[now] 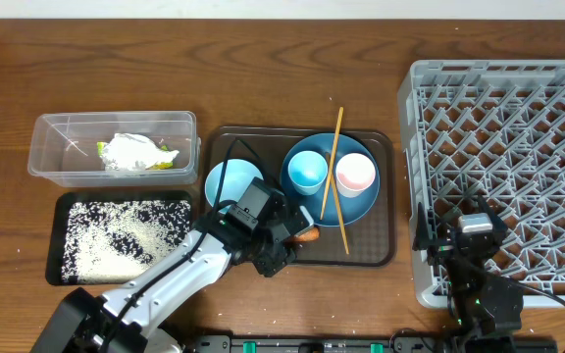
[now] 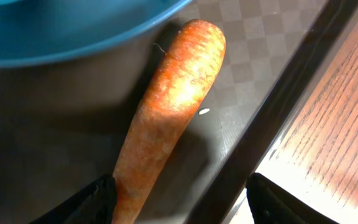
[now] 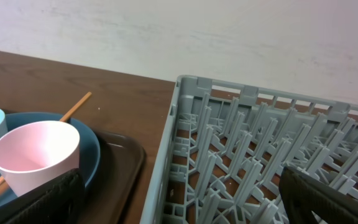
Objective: Sort waste into correct bins and load items into the dishwasher rack
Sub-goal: 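Align the left gripper over the carrot and pinch it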
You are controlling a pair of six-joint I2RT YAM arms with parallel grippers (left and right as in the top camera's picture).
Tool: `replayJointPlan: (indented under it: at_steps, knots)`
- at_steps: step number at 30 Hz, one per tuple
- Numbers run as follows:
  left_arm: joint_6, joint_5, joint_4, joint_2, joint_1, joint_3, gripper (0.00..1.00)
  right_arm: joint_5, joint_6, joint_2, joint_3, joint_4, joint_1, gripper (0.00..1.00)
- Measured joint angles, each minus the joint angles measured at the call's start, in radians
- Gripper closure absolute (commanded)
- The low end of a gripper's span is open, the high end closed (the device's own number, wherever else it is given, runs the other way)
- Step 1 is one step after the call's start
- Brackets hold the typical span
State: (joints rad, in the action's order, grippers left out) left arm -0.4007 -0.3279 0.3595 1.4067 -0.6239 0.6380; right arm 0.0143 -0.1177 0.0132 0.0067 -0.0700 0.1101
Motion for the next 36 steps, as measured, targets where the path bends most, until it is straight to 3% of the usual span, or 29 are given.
replayJointPlan:
  at_steps: [4,9,16,31,36]
  knots:
    - [0.003,-0.006,-0.009,0.004,0.0,0.0,0.3,0.0,0.0,0.0,0.0,0.0,0.0,0.01]
    - [0.008,-0.01,-0.025,0.006,0.0,0.0,0.17,0.0,0.0,0.0,0.0,0.0,0.0,0.01]
    - [0.012,-0.011,-0.043,0.006,0.0,0.0,0.13,0.0,0.0,0.0,0.0,0.0,0.0,0.01]
    - [0.012,-0.01,-0.047,0.045,0.0,-0.013,0.16,0.0,0.0,0.0,0.0,0.0,0.0,0.01]
    - [0.019,-0.038,-0.051,0.061,0.0,-0.013,0.28,0.0,0.0,0.0,0.0,0.0,0.0,0.01]
